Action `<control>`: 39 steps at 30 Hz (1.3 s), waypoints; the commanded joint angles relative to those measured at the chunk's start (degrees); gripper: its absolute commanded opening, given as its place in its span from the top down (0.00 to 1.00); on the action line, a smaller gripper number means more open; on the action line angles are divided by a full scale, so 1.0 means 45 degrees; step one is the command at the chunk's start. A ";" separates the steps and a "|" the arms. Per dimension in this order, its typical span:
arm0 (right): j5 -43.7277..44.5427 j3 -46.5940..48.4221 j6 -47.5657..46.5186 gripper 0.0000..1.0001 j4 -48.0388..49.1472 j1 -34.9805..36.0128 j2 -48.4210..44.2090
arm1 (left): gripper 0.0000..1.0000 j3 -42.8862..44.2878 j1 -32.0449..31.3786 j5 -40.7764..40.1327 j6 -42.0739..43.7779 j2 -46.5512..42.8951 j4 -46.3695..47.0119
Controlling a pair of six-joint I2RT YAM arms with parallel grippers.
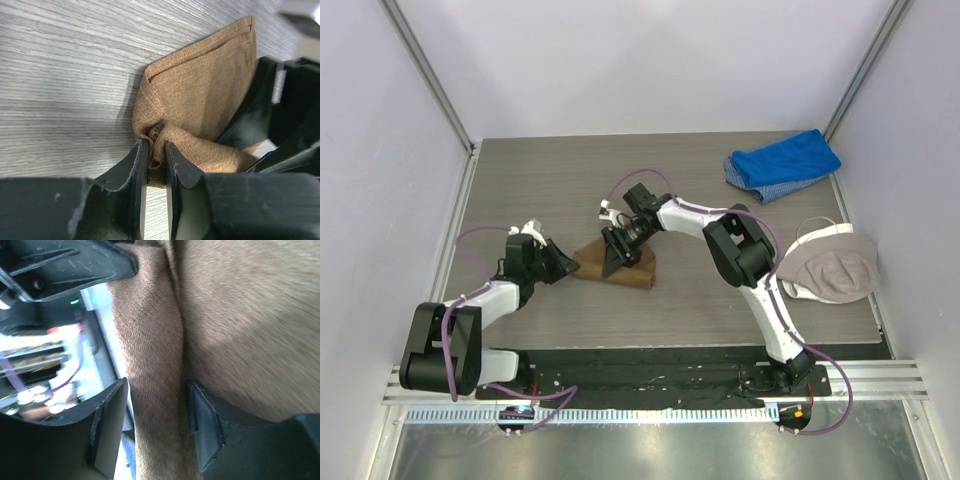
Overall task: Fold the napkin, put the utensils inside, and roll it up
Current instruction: Roll the napkin with the utensil
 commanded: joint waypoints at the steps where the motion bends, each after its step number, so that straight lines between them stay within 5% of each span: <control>1: 0.3776 -0.0314 -0.1143 0.38 0.0209 0.0032 -0.1638 | 0.80 0.0730 0.0006 -0.0411 0.0326 0.0105 -0.0937; 8: 0.5245 -0.1778 -0.1885 0.29 0.2119 0.0422 -0.3552 | 0.82 0.1200 -0.0072 -0.0177 0.0365 0.0612 -0.1485; 20: 0.7825 -0.3323 -0.3234 0.27 0.3120 0.1791 -0.4453 | 0.83 0.1981 -0.0463 -0.0157 0.0443 0.1257 -0.2442; 25: 0.7844 -0.3362 -0.3059 0.53 0.2807 0.1830 -0.4237 | 0.80 0.2059 -0.0522 -0.0196 0.0424 0.1199 -0.2540; 30: 0.7631 -0.3772 -0.2824 0.71 0.2826 0.1811 -0.4160 | 0.61 0.2099 -0.0522 -0.0391 0.0327 0.0887 -0.2540; 35: 0.6558 -0.3967 -0.2396 0.80 0.2944 0.1538 -0.3730 | 0.39 0.1982 -0.0522 -0.0782 0.0346 0.0282 -0.2599; 39: 0.5055 -0.4416 -0.1984 0.81 0.3684 0.1108 -0.3476 | 0.32 0.1572 -0.0522 -0.1133 0.0404 -0.0537 -0.2405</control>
